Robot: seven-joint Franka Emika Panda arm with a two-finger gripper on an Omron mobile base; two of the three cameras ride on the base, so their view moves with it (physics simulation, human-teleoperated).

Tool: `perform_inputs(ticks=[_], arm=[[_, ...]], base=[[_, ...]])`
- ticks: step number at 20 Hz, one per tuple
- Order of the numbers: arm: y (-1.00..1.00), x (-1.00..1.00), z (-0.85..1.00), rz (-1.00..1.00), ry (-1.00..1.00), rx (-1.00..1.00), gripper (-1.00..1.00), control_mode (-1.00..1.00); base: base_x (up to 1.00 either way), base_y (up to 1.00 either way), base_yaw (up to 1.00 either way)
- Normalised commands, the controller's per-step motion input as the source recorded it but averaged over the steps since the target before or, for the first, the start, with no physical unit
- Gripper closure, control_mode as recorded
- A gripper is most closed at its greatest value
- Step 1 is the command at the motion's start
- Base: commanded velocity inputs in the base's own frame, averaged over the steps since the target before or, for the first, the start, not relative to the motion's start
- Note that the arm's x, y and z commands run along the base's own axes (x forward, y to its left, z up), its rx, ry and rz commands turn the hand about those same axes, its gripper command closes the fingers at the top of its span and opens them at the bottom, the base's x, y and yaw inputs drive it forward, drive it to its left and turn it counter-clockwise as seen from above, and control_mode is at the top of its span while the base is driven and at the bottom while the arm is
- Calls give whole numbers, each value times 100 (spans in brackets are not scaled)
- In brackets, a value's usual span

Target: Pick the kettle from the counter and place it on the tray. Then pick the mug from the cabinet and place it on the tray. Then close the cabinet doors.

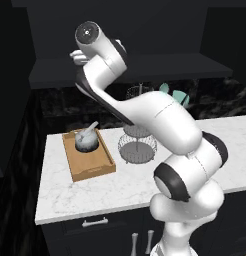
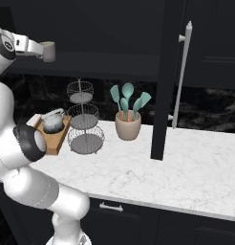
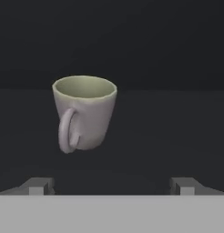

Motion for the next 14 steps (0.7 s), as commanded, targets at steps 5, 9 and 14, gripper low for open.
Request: perform_inputs(ticks=[5, 9, 14], arm=[[18, 29, 0, -16, 0, 0, -100, -100], [18, 31, 0, -16, 0, 0, -100, -100], [18, 24, 0, -12, 0, 2, -100, -100]], base=[[0, 0, 0], [0, 0, 0], [0, 0, 0]])
